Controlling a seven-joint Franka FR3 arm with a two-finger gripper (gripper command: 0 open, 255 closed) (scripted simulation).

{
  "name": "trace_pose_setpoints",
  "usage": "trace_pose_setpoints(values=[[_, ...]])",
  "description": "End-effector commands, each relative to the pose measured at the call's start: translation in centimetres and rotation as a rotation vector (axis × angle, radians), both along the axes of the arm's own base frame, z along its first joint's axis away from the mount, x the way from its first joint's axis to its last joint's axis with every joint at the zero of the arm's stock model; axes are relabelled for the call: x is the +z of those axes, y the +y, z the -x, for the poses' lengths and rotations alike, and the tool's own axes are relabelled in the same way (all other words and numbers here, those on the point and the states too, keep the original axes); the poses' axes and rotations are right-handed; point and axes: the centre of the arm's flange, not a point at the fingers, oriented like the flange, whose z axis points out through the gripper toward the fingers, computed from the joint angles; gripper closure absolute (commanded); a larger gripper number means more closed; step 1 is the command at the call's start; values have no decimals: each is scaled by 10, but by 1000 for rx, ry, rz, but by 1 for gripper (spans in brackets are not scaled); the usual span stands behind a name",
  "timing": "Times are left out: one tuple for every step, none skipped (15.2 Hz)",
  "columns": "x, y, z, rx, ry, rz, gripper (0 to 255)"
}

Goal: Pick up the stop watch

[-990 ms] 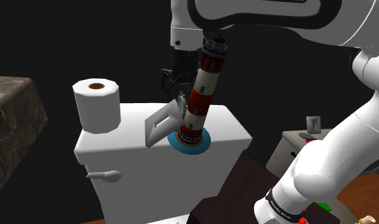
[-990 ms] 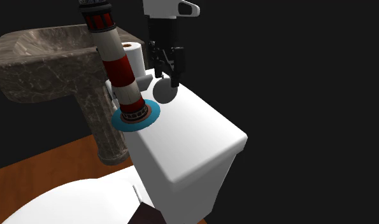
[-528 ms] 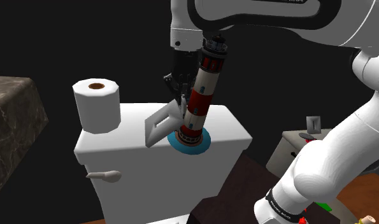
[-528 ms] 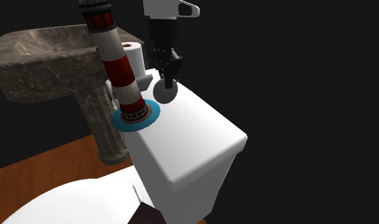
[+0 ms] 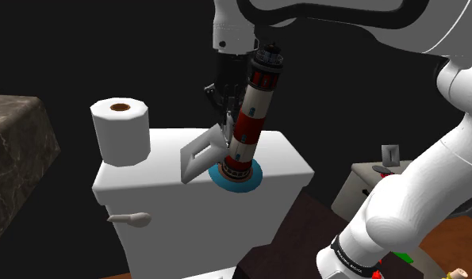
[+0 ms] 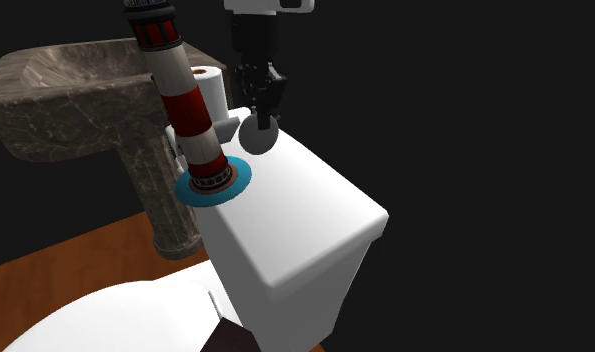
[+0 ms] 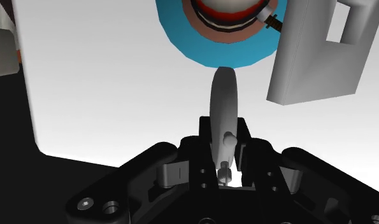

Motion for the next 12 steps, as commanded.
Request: trace_pose_setpoints(values=[[11,-1,1,0,0,0,255],[17,-1,1,0,0,0,255],[22,-1,1,0,0,0,255],[27,-1,1,0,0,0,255],[33,-1,1,0,0,0,255],[38,-1,1,0,0,0,255],[43,-1,1,0,0,0,255],[48,-1,1,0,0,0,255],[54,-1,1,0,0,0,255],[59,-1,1,0,0,0,255],[60,-1,1,0,0,0,255],[60,-1,1,0,0,0,255]])
